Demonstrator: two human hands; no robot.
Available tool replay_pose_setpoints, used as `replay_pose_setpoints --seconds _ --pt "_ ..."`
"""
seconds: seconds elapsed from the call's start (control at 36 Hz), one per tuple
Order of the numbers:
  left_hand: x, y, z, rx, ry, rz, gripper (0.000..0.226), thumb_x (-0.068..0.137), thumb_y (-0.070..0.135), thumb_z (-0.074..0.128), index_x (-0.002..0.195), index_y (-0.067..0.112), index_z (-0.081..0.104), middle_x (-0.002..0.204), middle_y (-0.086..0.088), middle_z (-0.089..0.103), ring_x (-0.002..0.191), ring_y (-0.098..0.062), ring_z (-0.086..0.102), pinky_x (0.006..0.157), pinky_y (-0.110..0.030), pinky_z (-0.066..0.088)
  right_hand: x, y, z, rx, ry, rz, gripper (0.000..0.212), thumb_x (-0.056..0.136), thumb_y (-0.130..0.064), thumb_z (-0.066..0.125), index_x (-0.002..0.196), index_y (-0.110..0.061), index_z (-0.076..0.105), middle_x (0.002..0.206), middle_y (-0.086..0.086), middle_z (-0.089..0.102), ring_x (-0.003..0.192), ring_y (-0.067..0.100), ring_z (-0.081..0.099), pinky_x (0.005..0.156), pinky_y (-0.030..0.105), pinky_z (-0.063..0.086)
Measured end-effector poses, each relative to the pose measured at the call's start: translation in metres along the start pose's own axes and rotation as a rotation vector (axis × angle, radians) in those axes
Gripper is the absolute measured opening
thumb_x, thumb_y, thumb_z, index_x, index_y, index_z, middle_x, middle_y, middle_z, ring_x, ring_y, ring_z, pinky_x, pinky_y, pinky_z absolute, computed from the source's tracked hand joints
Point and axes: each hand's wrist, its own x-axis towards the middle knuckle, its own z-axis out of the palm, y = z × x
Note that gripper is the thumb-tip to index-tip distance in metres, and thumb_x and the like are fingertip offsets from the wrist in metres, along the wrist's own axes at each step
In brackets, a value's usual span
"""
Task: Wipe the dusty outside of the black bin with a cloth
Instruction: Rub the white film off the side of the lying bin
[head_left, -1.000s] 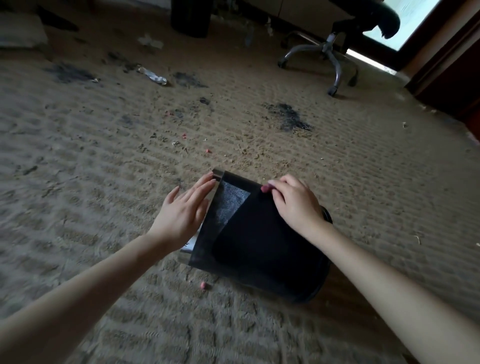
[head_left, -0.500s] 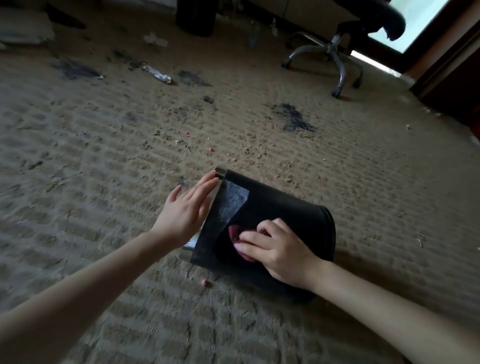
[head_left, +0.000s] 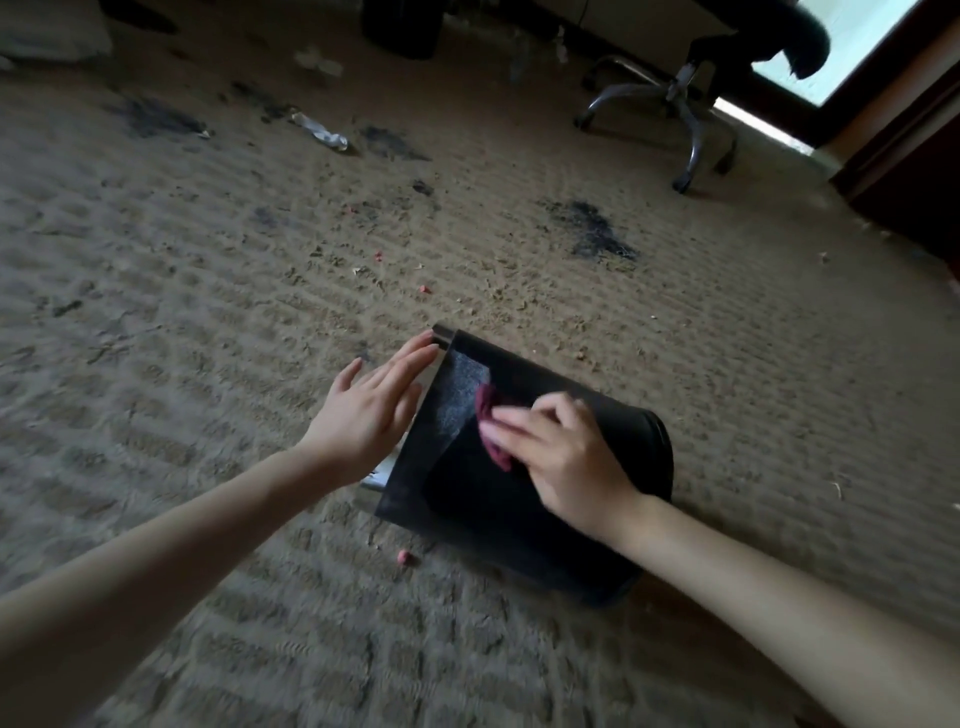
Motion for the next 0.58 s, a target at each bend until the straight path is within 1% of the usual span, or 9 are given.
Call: replay_pose_setpoints --seconds 0.08,0.14,0.22,0.31,0.39,0.44,0.47,0.53,0.58 --pt "-0.001 0.001 0.004 -0.003 0.006 0.002 0.056 0.091 0.046 0.01 0.144 0.033 0.023 0.149 0.03 0.009 0.128 0.018 0.016 0.112 -0.044 0.017 -0.015 -0.007 -0.009 -0.039 -0.18 -0.252 0.035 0.086 -0.003 0.049 0.115 -0.015 0.066 0.122 -0.001 0.062 0.091 0.026 0.048 0.075 0.036 0.041" --pt "-0.001 0.001 0.004 -0.008 0.029 -0.005 0.056 0.091 0.046 0.011 0.145 0.033 0.023 0.15 0.027 0.01 0.128 0.017 0.016 0.112 -0.043 0.018 0.002 0.008 -0.014 -0.039 -0.205 -0.274 0.036 0.084 -0.001 0.049 0.113 -0.015 0.066 0.121 -0.001 0.062 0.092 0.025 0.047 0.076 0.036 0.041" --pt "-0.002 0.001 0.003 -0.022 0.029 -0.003 0.056 0.092 0.045 0.011 0.145 0.033 0.022 0.151 0.027 0.01 0.13 0.017 0.014 0.113 -0.044 0.017 0.044 0.038 -0.017 -0.032 -0.122 -0.098 0.039 0.078 0.004 0.05 0.108 -0.013 0.069 0.114 0.0 0.065 0.087 0.026 0.046 0.072 0.04 0.046" --pt "-0.003 -0.001 0.002 -0.011 0.016 0.0 0.055 0.092 0.046 0.01 0.145 0.035 0.02 0.151 0.028 0.008 0.132 0.015 0.015 0.114 -0.043 0.017 0.08 0.054 -0.004 0.052 -0.075 0.21 0.032 0.077 0.008 0.06 0.1 -0.01 0.073 0.105 0.001 0.069 0.082 0.029 0.047 0.077 0.043 0.046" --pt "0.001 -0.001 0.002 0.004 0.012 -0.008 0.056 0.091 0.046 0.009 0.145 0.035 0.021 0.148 0.031 0.006 0.129 0.019 0.012 0.113 -0.043 0.017 0.089 0.051 0.017 0.164 -0.175 0.433 0.033 0.085 0.005 0.048 0.09 -0.015 0.074 0.101 -0.002 0.07 0.092 0.028 0.052 0.094 0.036 0.037" --pt "0.003 -0.001 0.001 -0.002 -0.004 -0.019 0.057 0.09 0.047 0.008 0.145 0.036 0.02 0.148 0.032 0.006 0.128 0.019 0.013 0.114 -0.043 0.016 0.077 0.041 0.025 0.15 -0.139 0.491 0.032 0.088 0.002 0.047 0.092 -0.015 0.074 0.104 -0.002 0.069 0.092 0.03 0.051 0.09 0.035 0.037" --pt "0.003 -0.002 0.002 -0.003 -0.007 -0.016 0.057 0.09 0.047 0.008 0.145 0.036 0.02 0.148 0.032 0.006 0.129 0.018 0.013 0.114 -0.043 0.016 0.068 0.036 0.024 0.132 -0.091 0.477 0.03 0.089 0.001 0.049 0.096 -0.014 0.074 0.106 0.0 0.069 0.089 0.03 0.05 0.087 0.038 0.04" --pt "0.001 -0.002 0.002 -0.009 -0.003 -0.006 0.056 0.09 0.045 0.009 0.145 0.036 0.02 0.15 0.03 0.008 0.13 0.016 0.015 0.113 -0.042 0.015 0.049 0.025 0.016 0.1 -0.008 0.355 0.03 0.085 0.0 0.052 0.103 -0.012 0.073 0.105 0.001 0.069 0.079 0.03 0.049 0.076 0.044 0.048" --pt "0.0 -0.002 0.001 -0.022 0.0 -0.004 0.057 0.09 0.045 0.009 0.145 0.034 0.021 0.151 0.027 0.011 0.132 0.013 0.018 0.113 -0.043 0.014 0.029 0.015 0.007 0.064 -0.016 0.2 0.037 0.081 0.0 0.049 0.109 -0.013 0.071 0.108 0.002 0.068 0.078 0.027 0.049 0.072 0.042 0.049"
